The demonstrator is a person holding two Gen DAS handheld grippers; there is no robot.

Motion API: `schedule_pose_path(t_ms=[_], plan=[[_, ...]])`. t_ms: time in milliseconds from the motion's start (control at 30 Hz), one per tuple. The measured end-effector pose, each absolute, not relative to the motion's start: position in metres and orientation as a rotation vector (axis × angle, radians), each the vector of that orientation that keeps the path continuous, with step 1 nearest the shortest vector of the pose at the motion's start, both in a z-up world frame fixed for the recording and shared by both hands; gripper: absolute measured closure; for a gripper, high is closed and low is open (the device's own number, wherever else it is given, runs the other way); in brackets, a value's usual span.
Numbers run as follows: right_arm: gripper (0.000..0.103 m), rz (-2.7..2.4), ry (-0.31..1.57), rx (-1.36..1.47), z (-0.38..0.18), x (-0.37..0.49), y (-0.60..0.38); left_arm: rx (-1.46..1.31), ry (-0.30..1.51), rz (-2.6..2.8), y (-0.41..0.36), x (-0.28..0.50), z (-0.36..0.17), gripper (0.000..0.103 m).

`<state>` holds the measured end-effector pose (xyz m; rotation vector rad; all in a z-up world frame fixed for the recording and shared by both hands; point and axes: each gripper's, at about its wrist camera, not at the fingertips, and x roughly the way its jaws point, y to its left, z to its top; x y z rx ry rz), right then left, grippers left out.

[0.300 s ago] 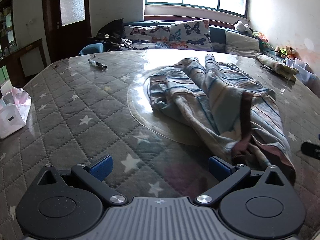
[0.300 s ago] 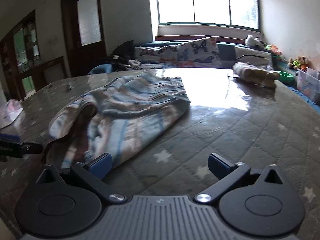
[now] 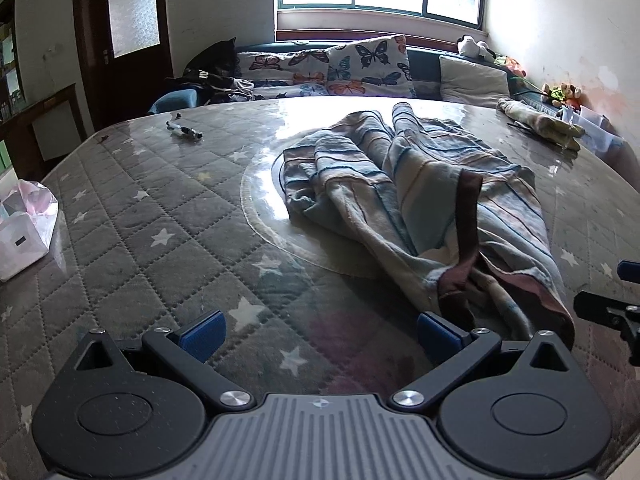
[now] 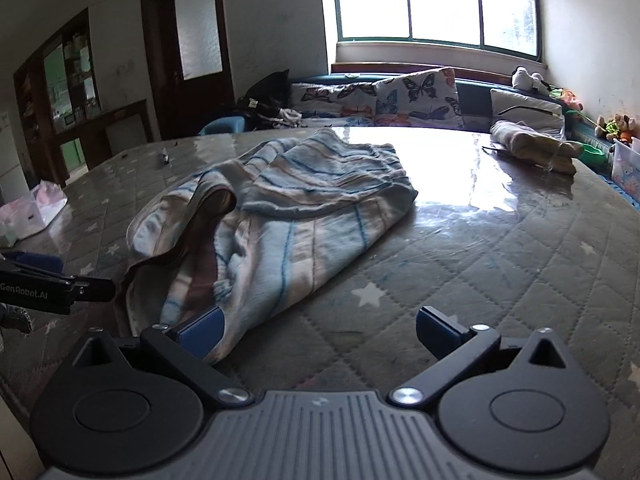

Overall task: Fold clothes
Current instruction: 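Move both grippers toward the crumpled striped towel, fingers open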

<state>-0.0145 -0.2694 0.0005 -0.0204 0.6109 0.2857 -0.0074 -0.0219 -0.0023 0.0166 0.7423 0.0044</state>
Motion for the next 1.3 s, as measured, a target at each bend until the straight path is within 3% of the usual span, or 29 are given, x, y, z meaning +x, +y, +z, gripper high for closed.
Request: schedule_pose_path(t_ms=[1300], plan=[[0.0, 0.301, 0.704, -0.061, 0.014, -0.028, -0.254, 0.107, 0.836, -0.024, -0.048, -0.022, 0.003, 0.0]])
